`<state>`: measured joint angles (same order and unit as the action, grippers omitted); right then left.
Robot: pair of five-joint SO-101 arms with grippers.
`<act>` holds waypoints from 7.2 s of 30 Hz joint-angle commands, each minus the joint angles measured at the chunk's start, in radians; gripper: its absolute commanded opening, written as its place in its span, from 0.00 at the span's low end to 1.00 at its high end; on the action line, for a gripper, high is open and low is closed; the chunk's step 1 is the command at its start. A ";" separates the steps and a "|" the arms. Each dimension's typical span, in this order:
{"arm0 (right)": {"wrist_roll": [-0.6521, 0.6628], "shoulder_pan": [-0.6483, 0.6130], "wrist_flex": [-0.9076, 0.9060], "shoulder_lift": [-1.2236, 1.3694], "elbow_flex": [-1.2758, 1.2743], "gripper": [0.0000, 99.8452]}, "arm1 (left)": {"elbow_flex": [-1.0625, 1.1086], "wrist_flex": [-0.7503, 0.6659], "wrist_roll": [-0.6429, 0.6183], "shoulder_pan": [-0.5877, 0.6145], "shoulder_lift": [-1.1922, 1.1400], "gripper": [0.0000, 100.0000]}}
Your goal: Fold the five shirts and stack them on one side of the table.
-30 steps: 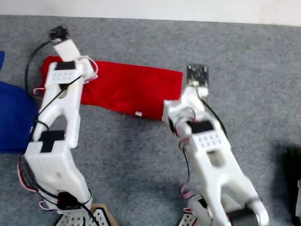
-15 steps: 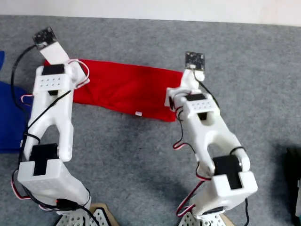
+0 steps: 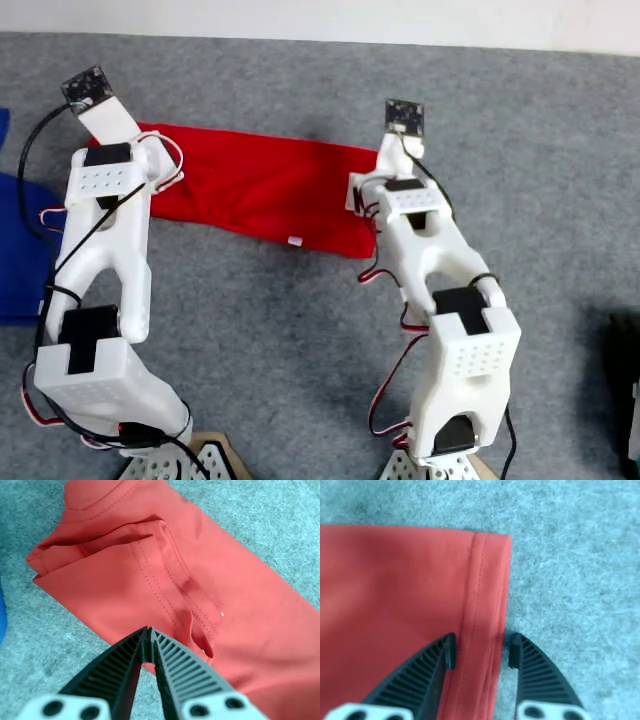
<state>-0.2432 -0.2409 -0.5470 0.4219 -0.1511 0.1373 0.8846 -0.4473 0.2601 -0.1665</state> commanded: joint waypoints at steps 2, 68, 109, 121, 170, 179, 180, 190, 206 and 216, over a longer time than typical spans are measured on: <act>0.000 -0.021 -0.035 -0.002 0.064 0.11 | -0.005 -0.009 -0.008 0.045 0.067 0.01; 0.358 -0.538 -0.157 0.288 0.932 0.01 | 0.127 -0.101 -0.135 0.470 0.056 0.01; 0.204 -0.222 -1.221 0.374 1.906 0.01 | -0.031 -0.167 -0.072 0.031 0.002 0.01; 0.173 -0.334 -1.221 0.642 1.916 0.01 | -0.440 -0.095 -0.077 0.028 -0.384 0.01; 0.216 -0.329 -0.139 -0.007 0.387 0.01 | -0.753 -0.018 -0.071 -0.038 -0.588 0.01; 0.222 -0.341 0.073 0.194 0.506 0.01 | -0.751 -0.017 -0.071 -0.038 -0.588 0.01; 0.222 -0.341 0.073 0.222 0.530 0.01 | -0.751 -0.017 -0.071 -0.038 -0.588 0.01; 0.222 -0.392 -0.105 0.414 0.814 0.01 | -0.750 -0.017 -0.072 -0.031 -0.588 0.01; 0.104 -0.545 -0.440 0.423 0.989 0.01 | -0.750 -0.017 -0.077 -0.013 -0.590 0.01; 0.089 -0.450 -0.636 0.360 1.150 0.01 | -0.750 -0.017 -0.078 0.016 -0.590 0.01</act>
<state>-0.1419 -0.7672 -1.1377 0.8777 0.9152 -0.5715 0.8846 -0.5271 0.2585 -0.7725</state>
